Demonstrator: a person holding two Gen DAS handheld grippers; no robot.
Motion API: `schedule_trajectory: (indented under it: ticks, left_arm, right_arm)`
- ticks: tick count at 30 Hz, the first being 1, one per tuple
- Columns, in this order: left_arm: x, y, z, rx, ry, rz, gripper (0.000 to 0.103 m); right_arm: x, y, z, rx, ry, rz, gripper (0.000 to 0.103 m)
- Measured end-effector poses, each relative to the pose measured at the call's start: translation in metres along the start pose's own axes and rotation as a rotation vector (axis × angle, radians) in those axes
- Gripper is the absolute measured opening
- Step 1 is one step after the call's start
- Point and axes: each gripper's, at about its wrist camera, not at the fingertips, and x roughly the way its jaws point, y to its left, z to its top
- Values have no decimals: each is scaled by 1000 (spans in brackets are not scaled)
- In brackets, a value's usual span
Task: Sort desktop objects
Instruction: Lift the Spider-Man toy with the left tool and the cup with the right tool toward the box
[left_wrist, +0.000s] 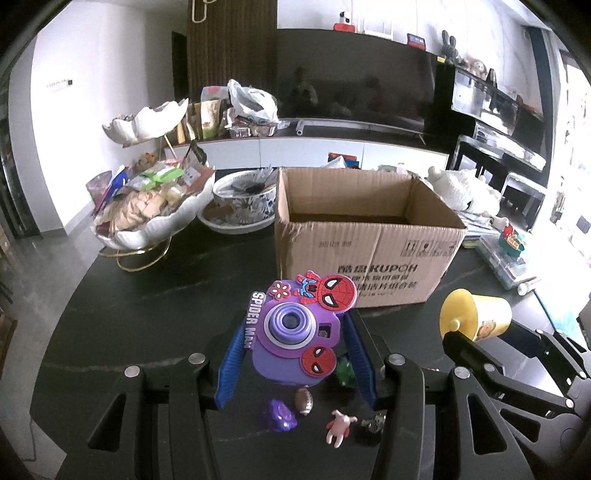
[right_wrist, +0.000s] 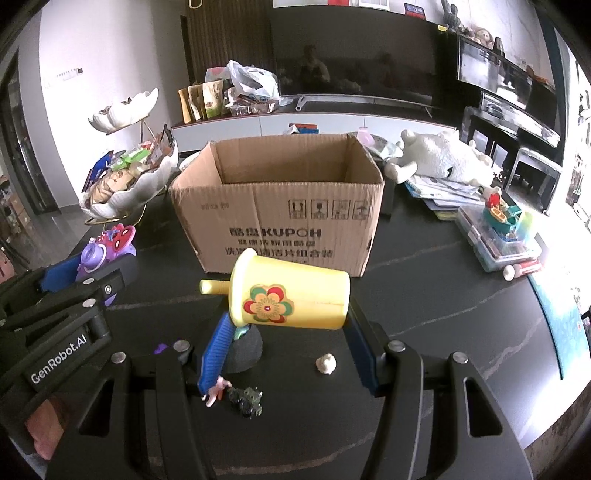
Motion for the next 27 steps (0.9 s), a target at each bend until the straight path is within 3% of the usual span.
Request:
schedule_trajectory:
  ticks: [27]
  left_arm:
    - [27, -17, 52, 48, -8, -17, 48]
  right_arm:
    - [14, -15, 57, -1, -25, 4, 55]
